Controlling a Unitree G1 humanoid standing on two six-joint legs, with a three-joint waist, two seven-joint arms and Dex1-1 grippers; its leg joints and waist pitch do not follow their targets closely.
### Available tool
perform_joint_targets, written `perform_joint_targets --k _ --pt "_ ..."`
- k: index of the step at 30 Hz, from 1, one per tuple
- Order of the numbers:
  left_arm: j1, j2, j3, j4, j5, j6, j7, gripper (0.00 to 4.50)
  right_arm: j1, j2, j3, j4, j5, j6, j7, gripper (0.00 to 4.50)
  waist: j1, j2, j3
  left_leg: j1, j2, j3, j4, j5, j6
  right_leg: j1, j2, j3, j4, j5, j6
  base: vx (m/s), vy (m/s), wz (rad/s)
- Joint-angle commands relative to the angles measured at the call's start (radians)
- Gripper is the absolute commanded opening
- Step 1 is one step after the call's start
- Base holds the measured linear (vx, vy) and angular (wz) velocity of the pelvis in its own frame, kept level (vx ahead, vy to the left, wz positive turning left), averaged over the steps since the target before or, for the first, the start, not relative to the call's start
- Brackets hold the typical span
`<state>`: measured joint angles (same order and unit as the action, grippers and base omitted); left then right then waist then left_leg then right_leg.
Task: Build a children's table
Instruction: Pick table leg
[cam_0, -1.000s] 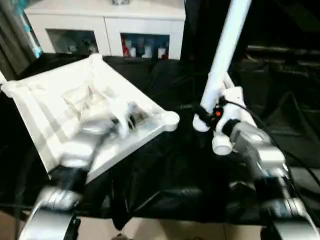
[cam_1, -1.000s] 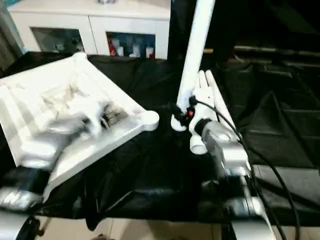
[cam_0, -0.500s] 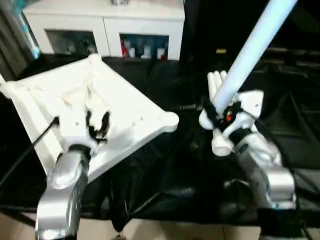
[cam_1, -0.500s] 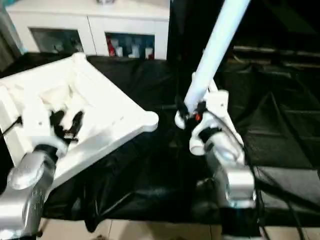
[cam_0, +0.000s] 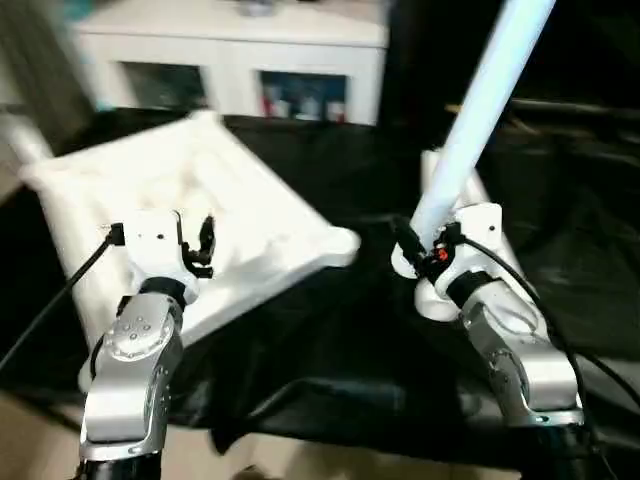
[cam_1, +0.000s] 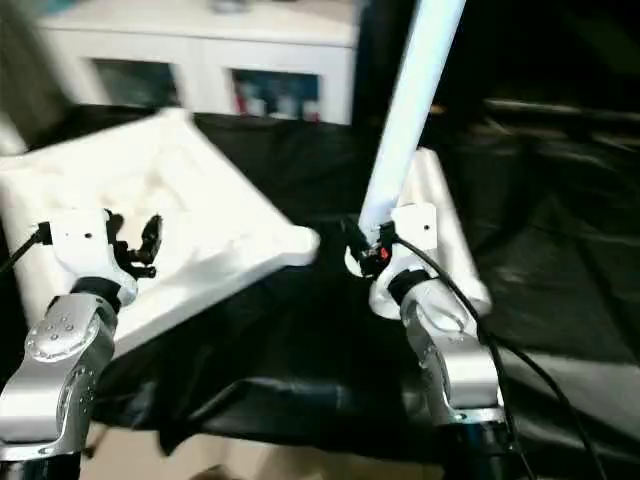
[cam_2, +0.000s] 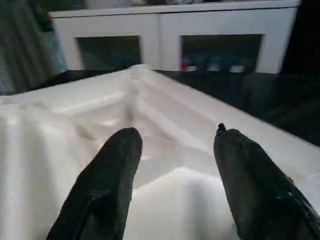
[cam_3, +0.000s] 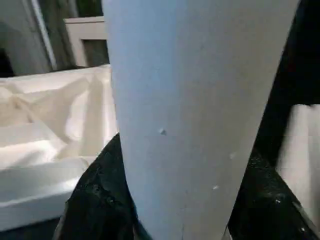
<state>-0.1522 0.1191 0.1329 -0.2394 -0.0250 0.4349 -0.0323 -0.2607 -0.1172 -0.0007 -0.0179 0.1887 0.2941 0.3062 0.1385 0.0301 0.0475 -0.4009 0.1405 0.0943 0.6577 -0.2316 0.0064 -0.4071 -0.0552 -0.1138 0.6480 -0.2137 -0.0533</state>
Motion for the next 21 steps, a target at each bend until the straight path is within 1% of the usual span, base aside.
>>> perform_joint_targets --k 1,2,3,4,5,6,7,8,9,10,11,12,13,14,15,16,17,18,19,20,21 --pt "0.003 0.005 0.006 0.006 0.005 0.009 0.017 2.72 0.016 0.010 0.013 -0.011 0.008 -0.001 0.008 1.91 0.013 0.024 -0.059 0.006 0.086 -0.019 -0.088 0.075 0.076 0.067 -0.117 0.077 -0.117 -0.215 -0.170 -0.007 0.091 0.07" --pt "0.005 -0.001 0.008 0.001 -0.004 0.005 0.016 2.72 0.020 0.009 0.014 -0.014 0.008 0.001 0.010 1.91 -0.013 0.032 -0.065 0.050 0.128 -0.021 -0.100 0.002 0.093 0.033 -0.059 0.057 -0.086 -0.143 -0.149 -0.011 0.113 0.11" --pt "0.007 -0.004 0.009 -0.006 -0.014 0.005 0.012 2.72 0.026 0.002 0.021 -0.016 0.002 0.002 0.015 1.91 -0.019 0.037 -0.068 0.052 0.145 -0.028 -0.106 -0.024 0.084 0.033 -0.057 0.057 -0.071 -0.100 -0.145 -0.011 0.113 0.11" --pt "0.007 -0.004 0.009 -0.006 -0.014 0.005 0.012 2.72 0.026 0.002 0.021 -0.016 0.002 0.002 0.015 1.91 -0.019 0.043 -0.063 0.047 0.153 -0.021 -0.122 -0.130 0.035 0.036 -0.062 0.060 -0.073 -0.069 -0.125 -0.026 0.096 0.06" --pt "0.012 -0.008 0.009 -0.014 -0.033 -0.003 -0.002 2.72 0.033 -0.010 0.035 -0.018 -0.010 -0.003 0.024 1.91 -0.022 0.035 -0.059 0.047 0.130 -0.004 -0.126 -0.233 -0.021 0.038 -0.076 0.069 -0.086 -0.079 -0.125 -0.031 0.082 0.06" --pt "0.012 -0.008 0.009 -0.014 -0.033 -0.003 -0.002 2.72 0.033 -0.010 0.035 -0.018 -0.010 -0.003 0.024 1.91 -0.022 0.025 -0.056 0.044 0.119 0.004 -0.128 -0.272 -0.043 0.041 -0.083 0.074 -0.094 -0.107 -0.127 -0.031 0.082 0.06" --pt "0.016 -0.007 0.007 -0.016 -0.038 -0.010 -0.010 2.72 0.036 -0.015 0.042 -0.019 -0.013 -0.004 0.033 1.91 -0.023 0.022 -0.052 0.041 0.109 0.012 -0.129 -0.309 -0.061 0.042 -0.088 0.077 -0.101 -0.155 -0.124 -0.039 0.063 0.00" --pt "0.029 -0.007 0.000 -0.014 -0.044 -0.035 -0.028 2.72 0.039 -0.022 0.054 -0.023 -0.020 -0.010 0.044 1.91 -0.021 0.017 -0.039 0.004 0.084 -0.002 -0.147 -0.391 -0.043 0.066 -0.114 0.057 -0.108 -0.335 -0.098 0.000 0.000 0.00" --pt "0.041 -0.009 -0.007 -0.011 -0.040 -0.048 -0.034 2.72 0.039 -0.023 0.055 -0.026 -0.020 -0.010 0.045 1.91 -0.022 0.010 -0.037 -0.007 0.077 -0.016 -0.150 -0.413 -0.028 0.075 -0.125 0.043 -0.111 -0.384 -0.088 0.000 0.000 0.00" --pt "0.041 -0.009 -0.007 -0.011 -0.040 -0.048 -0.034 2.72 0.039 -0.023 0.055 -0.026 -0.020 -0.010 0.045 1.91 -0.032 0.009 -0.035 0.006 0.067 -0.017 -0.140 -0.461 -0.030 0.075 -0.140 0.033 -0.133 -0.527 -0.054 -0.027 0.017 0.34" --pt "0.054 -0.013 -0.013 -0.009 -0.039 -0.058 -0.039 2.72 0.037 -0.023 0.053 -0.028 -0.018 -0.010 0.046 1.91 -0.043 -0.004 -0.031 0.013 0.063 -0.018 -0.130 -0.467 -0.039 0.084 -0.160 0.024 -0.157 -0.649 -0.022 0.000 -0.006 0.40" --pt "0.054 -0.013 -0.013 -0.009 -0.039 -0.058 -0.039 2.72 0.037 -0.023 0.053 -0.028 -0.018 -0.010 0.046 1.91 -0.047 -0.003 -0.028 0.011 0.061 -0.021 -0.129 -0.465 -0.045 0.091 -0.165 0.016 -0.163 -0.699 -0.003 0.000 -0.006 0.40" --pt "0.064 -0.015 -0.020 -0.011 -0.037 -0.059 -0.041 2.72 0.036 -0.025 0.050 -0.028 -0.017 -0.010 0.049 1.91 -0.065 -0.010 -0.021 0.019 0.063 -0.025 -0.126 -0.502 -0.065 0.095 -0.165 -0.001 -0.180 -0.785 0.030 0.004 -0.015 0.32" --pt "0.072 -0.016 -0.026 -0.013 -0.035 -0.057 -0.043 2.72 0.034 -0.026 0.045 -0.026 -0.013 -0.007 0.051 1.91 -0.081 -0.002 -0.015 0.094 0.076 -0.008 -0.102 -0.589 -0.098 0.054 -0.136 -0.009 -0.211 -0.824 0.055 0.000 0.000 0.00" --pt "0.078 -0.018 -0.030 -0.014 -0.036 -0.057 -0.047 2.72 0.032 -0.027 0.041 -0.023 -0.008 -0.007 0.051 1.91 -0.091 0.012 -0.007 0.114 0.079 -0.008 -0.108 -0.663 -0.108 0.050 -0.115 -0.033 -0.224 -0.811 0.062 0.000 0.000 0.00" --pt "0.083 -0.019 -0.034 -0.016 -0.036 -0.058 -0.049 2.72 0.028 -0.029 0.035 -0.018 -0.002 -0.007 0.052 1.91 -0.103 0.012 -0.005 0.092 0.110 -0.022 -0.165 -0.806 -0.111 0.096 -0.076 -0.040 -0.168 -0.645 0.058 0.000 0.000 0.00" --pt "0.087 -0.020 -0.037 -0.018 -0.040 -0.057 -0.051 2.72 0.022 -0.031 0.028 -0.012 0.005 -0.004 0.052 1.91 -0.096 0.025 -0.007 0.065 0.146 -0.032 -0.246 -0.939 -0.117 0.136 -0.046 -0.005 -0.017 -0.379 0.024 0.000 0.000 0.00" --pt "0.090 -0.021 -0.038 -0.019 -0.043 -0.056 -0.052 2.72 0.017 -0.032 0.025 -0.008 0.010 -0.002 0.052 1.91 -0.093 0.028 -0.009 0.084 0.146 -0.028 -0.254 -0.970 -0.121 0.118 -0.043 0.000 -0.003 -0.284 0.005 0.000 0.000 0.00" --pt "0.090 -0.021 -0.038 -0.019 -0.043 -0.056 -0.052 2.72 0.017 -0.032 0.025 -0.008 0.010 -0.002 0.052 1.91 -0.104 -0.002 0.002 0.111 0.127 -0.018 -0.229 -0.937 -0.107 0.089 -0.062 0.031 -0.059 -0.335 -0.009 0.059 -0.049 -0.02" --pt "0.092 -0.020 -0.039 -0.019 -0.045 -0.056 -0.053 2.72 0.012 -0.034 0.023 -0.005 0.012 -0.002 0.053 1.91 -0.098 -0.025 0.010 0.140 0.061 0.032 -0.134 -0.792 -0.112 0.056 -0.101 0.040 -0.181 -0.766 0.017 0.076 -0.071 -0.05" --pt "0.095 -0.019 -0.041 -0.019 -0.046 -0.058 -0.054 2.72 0.009 -0.036 0.023 -0.003 0.013 -0.002 0.055 1.91 -0.097 -0.038 0.009 0.150 0.035 0.046 -0.061 -0.630 -0.087 0.051 -0.141 0.045 -0.228 -0.968 0.038 0.076 -0.071 -0.05"
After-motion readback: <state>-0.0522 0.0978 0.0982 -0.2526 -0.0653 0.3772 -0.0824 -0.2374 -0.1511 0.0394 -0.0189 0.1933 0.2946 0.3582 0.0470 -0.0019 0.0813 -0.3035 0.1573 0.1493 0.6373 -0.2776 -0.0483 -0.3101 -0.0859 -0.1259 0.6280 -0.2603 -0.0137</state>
